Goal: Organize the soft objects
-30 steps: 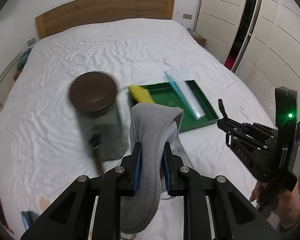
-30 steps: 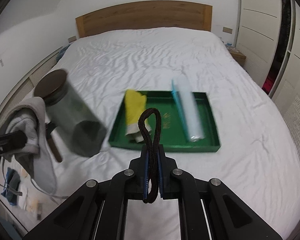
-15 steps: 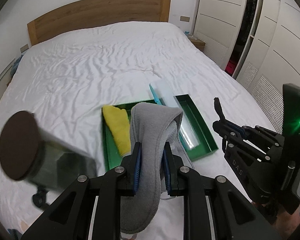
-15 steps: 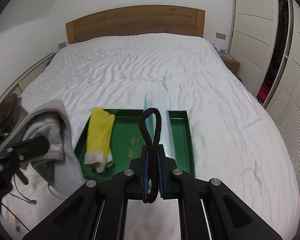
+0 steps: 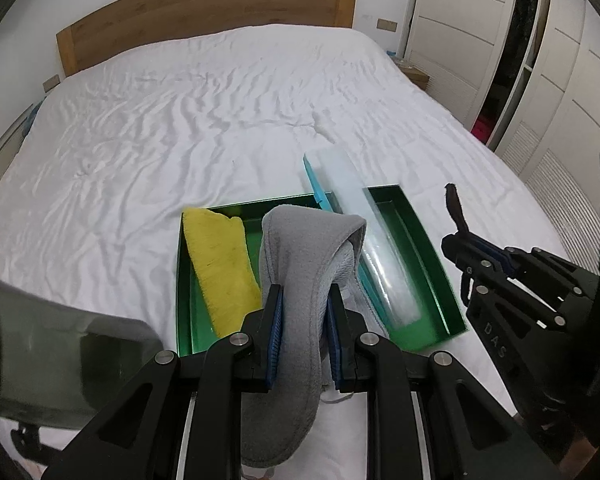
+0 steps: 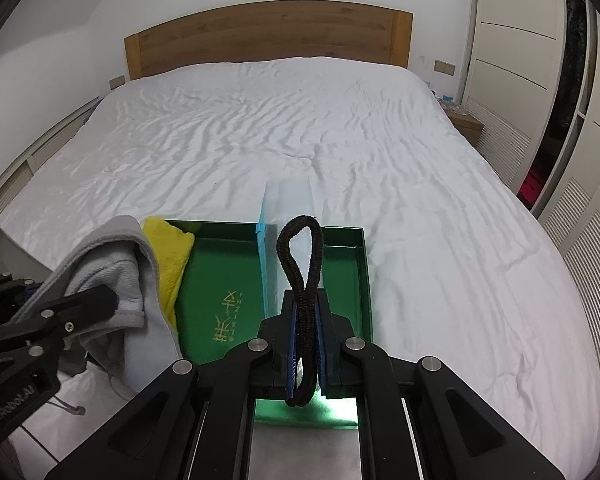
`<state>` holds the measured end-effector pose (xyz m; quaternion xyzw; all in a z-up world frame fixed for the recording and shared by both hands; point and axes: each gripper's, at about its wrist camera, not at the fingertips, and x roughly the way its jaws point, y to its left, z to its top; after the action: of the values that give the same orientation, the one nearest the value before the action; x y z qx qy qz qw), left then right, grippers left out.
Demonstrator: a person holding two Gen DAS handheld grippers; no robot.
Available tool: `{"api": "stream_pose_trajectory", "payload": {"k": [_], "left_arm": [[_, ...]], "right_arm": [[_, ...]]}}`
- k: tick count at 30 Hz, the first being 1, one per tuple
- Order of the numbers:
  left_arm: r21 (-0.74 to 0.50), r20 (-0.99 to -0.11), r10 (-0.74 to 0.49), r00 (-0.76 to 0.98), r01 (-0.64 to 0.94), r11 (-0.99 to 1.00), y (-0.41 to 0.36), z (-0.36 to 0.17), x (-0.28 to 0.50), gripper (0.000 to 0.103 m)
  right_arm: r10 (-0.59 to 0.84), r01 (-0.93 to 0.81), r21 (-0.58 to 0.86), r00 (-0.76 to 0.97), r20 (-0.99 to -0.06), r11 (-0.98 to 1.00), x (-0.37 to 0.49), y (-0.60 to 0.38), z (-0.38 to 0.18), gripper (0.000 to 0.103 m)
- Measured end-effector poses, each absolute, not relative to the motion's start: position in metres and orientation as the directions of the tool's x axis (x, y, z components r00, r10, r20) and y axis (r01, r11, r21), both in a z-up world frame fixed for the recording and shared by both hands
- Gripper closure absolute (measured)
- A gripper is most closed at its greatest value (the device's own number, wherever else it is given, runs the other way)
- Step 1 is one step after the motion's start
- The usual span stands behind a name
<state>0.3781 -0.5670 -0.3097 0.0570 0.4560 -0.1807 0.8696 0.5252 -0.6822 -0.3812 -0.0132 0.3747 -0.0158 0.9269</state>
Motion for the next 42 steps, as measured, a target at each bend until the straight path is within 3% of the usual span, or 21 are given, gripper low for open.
{"api": "stream_pose_trajectory", "payload": {"k": [42], "left_arm": [[0.018, -0.890, -0.111, 0.441, 0.279, 0.960, -0.581, -0.397, 0.437, 0.084]], "right_arm": [[-0.013, -0.009, -0.024, 0.638, -0.770, 1.000, 0.583, -0.683, -0.464, 0.095]]}}
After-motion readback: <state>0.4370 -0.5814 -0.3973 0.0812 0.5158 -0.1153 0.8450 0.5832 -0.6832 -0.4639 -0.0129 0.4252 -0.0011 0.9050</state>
